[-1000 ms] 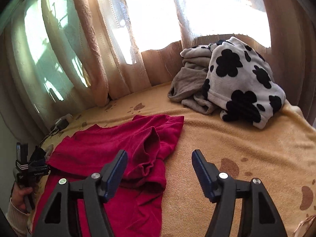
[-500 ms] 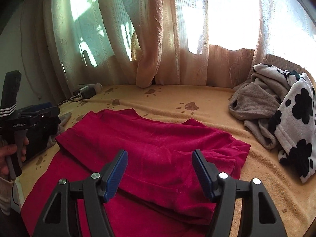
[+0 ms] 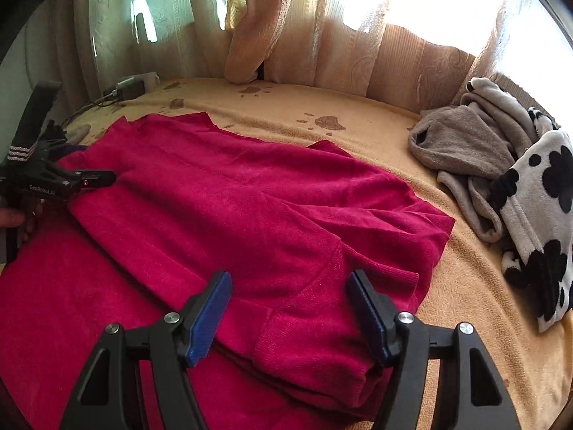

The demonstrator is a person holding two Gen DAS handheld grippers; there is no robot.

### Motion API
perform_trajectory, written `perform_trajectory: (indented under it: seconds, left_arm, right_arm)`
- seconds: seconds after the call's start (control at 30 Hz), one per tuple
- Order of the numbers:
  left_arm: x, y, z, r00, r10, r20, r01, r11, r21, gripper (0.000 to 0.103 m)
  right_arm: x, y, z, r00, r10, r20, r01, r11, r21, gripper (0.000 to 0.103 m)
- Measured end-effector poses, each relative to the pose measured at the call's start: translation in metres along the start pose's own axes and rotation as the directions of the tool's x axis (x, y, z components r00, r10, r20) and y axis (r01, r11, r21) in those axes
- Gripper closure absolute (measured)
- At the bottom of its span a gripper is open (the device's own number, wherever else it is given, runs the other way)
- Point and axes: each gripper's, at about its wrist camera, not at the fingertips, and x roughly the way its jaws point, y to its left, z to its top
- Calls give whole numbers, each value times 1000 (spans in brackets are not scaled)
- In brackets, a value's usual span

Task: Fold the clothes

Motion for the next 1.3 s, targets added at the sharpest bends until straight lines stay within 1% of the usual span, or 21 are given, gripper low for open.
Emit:
perform_trajectory:
  seconds: [0.2,0.23,0.3,0.37,0.4,0.43,0.5,0.53,0.6,0.63,0.7,0.77,0.8,0.87,0.93,1.0,1.13,1.2,1.3]
  left_arm:
    - [-3,-1,7,1000,-2,-22,2,1000,3,0]
    - [-7,-2,9,1000,1,-17,-1,1000,3,0]
    - [-19,-7,13,1000,-1,21,1,1000,1,0]
    - [-29,-17,19,998,-30,52,30,999,13,0]
    - [-32,-25,22,997,-46,61,43,998,37,0]
    - [-30,-34,24,997,-48,61,44,997,66,0]
    - [-21,-52,28,999,-28,44,23,992,125,0]
    - [-14,-59,29,999,-22,25,18,989,149,0]
    - [-2,-62,26,999,-32,-3,32,987,157,0]
    - [3,-61,23,999,-40,-12,41,987,155,0]
    - [10,-61,19,998,-54,-19,57,987,152,0]
    - [10,-60,15,998,-66,11,64,986,155,0]
    - [9,-60,14,997,-72,16,69,985,157,0]
    - [9,-59,17,996,-87,3,85,983,162,0]
    - [7,-57,21,995,-99,-21,101,982,161,0]
    - [2,-54,29,995,-91,-29,95,984,154,0]
    - [-2,-42,51,998,-58,-9,59,991,120,0]
    - [0,-36,61,999,-47,-7,48,995,93,0]
    - [10,-33,68,999,-41,-25,43,997,70,0]
  right_arm:
    - [-4,-1,1,1000,13,7,-13,1000,-3,31]
    - [-6,-1,3,1000,17,11,-17,1000,-2,30]
    - [-9,-1,9,999,24,22,-24,1000,-5,30]
    - [-12,0,15,999,31,34,-31,999,-8,28]
    - [-14,0,18,999,35,40,-34,999,-9,27]
    - [-15,0,22,998,38,46,-38,999,-11,27]
    - [-16,1,27,998,41,50,-40,999,-21,27]
    - [-10,3,27,999,41,32,-40,998,-40,27]
    - [5,4,23,996,87,-25,-89,994,-61,27]
    - [10,3,18,994,102,-46,-106,991,-81,25]
    - [10,2,11,992,124,-23,-125,984,-126,24]
    - [10,-4,10,987,161,-19,-163,981,-107,22]
    - [11,-3,9,986,163,-20,-164,980,-112,20]
    - [11,2,9,989,145,-22,-147,981,-131,19]
    - [10,0,12,988,148,-37,-151,981,-125,19]
    - [5,-4,21,989,138,-45,-143,984,-108,19]
    - [-13,-20,57,989,143,39,-140,987,-74,18]
    - [-7,-31,79,995,88,46,-86,995,-52,18]
    - [21,-53,109,1000,-4,9,4,1000,-11,18]
